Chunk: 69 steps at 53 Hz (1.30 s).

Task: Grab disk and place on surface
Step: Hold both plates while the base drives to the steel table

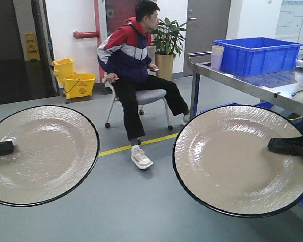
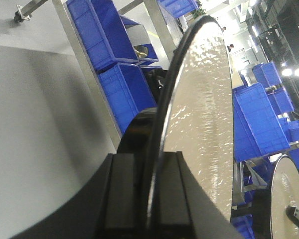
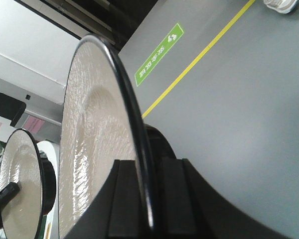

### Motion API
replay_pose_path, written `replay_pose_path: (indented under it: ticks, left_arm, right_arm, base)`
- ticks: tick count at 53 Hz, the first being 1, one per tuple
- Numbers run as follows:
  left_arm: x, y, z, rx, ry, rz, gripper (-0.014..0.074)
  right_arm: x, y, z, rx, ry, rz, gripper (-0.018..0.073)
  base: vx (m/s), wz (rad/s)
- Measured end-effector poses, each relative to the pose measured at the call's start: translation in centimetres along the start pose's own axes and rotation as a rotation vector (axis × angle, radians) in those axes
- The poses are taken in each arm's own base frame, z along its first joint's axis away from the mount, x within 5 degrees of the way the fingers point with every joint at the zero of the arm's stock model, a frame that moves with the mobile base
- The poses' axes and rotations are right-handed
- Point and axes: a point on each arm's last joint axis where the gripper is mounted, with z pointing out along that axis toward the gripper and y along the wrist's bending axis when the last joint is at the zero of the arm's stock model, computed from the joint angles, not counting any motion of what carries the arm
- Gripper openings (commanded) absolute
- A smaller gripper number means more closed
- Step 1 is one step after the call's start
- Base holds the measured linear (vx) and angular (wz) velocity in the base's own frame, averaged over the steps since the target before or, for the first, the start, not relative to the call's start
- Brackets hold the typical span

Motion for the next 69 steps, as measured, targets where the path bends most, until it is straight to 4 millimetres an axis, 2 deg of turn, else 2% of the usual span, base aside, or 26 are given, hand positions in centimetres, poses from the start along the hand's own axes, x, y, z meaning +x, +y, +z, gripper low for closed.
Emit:
replay_pose_path:
  ticks: [32,69]
  left_arm:
    - [-0.01,0.02,0.0,-0.002,-0.001,0.0,-0.0001]
    - [-0.01,0.01,0.0,-0.001,-0.001,0.0,-0.0001]
  right_arm:
    - [0.04,0.03,0.0,-0.003,0.004,0.0,-0.0009]
    - [0.04,0.03,0.0,-0.003,0.004,0.0,-0.0009]
  base:
    - [0.38,-0.15]
    - [0.45,-0.37]
